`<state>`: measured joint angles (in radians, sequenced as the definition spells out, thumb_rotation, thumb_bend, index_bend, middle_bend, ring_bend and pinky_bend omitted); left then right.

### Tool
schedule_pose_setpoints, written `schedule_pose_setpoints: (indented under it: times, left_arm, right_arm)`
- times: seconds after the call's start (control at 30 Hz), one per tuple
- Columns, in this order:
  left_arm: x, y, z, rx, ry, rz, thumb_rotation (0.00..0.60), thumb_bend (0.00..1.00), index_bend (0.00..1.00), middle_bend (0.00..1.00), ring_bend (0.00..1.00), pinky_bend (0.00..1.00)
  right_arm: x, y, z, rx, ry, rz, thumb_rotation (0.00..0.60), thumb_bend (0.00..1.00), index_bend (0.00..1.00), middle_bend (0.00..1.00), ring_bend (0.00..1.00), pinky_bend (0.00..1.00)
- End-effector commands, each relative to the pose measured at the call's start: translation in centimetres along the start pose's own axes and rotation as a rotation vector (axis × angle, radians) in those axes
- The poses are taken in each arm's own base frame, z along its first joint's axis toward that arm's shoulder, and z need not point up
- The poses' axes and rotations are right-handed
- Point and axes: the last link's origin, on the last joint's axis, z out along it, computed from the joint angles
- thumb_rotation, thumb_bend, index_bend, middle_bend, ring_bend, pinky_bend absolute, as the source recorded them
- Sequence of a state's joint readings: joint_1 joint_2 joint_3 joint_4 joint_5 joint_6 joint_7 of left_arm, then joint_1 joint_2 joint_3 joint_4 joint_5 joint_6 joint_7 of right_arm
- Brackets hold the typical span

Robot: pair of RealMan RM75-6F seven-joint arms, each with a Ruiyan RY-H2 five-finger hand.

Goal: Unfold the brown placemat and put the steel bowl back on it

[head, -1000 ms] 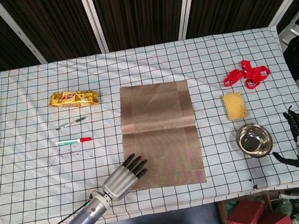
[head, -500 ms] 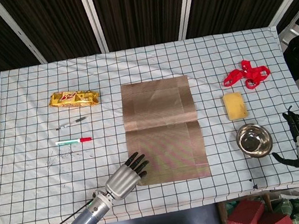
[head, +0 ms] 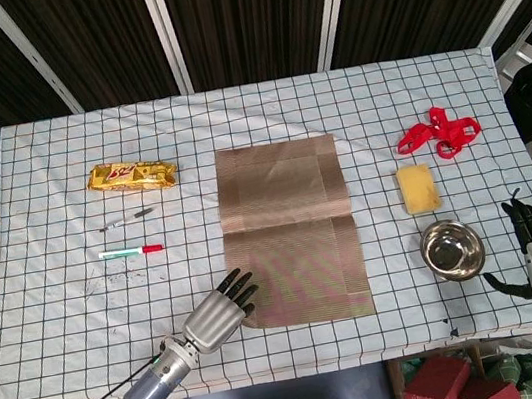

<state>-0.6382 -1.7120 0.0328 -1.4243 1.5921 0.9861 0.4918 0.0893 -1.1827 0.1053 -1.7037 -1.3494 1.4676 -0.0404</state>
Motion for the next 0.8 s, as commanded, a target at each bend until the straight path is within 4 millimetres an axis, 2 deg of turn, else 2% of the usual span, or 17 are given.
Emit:
schedule_pose_setpoints:
  times: [0.03,0.4,0.8]
  left_arm:
    - [-0.1,-0.1,0.0,0.002,-0.007,0.002,0.600,0.48,0.50,0.18,0.03,0.08]
    - [0.2,-0.1,-0.2,-0.001,0.000,-0.013,0.600,0.51,0.54,0.20,0.03,0.08]
    - [1.4,0.4,-1.6,-0.035,0.034,-0.046,0.600,0.51,0.55,0.21,0.03,0.08]
  right_arm:
    - [0.0,0.0,0.0,0.000,0.000,0.001,0.600,0.12,0.03,0.00,0.00,0.18]
    - [0.0,0.0,0.0,-0.003,-0.006,0.006,0.600,0.12,0.03,0.00,0.00,0.18]
    - [0.1,0.1,0.1,-0.010,-0.005,0.010,0.600,0.12,0.03,0.00,0.00,0.18]
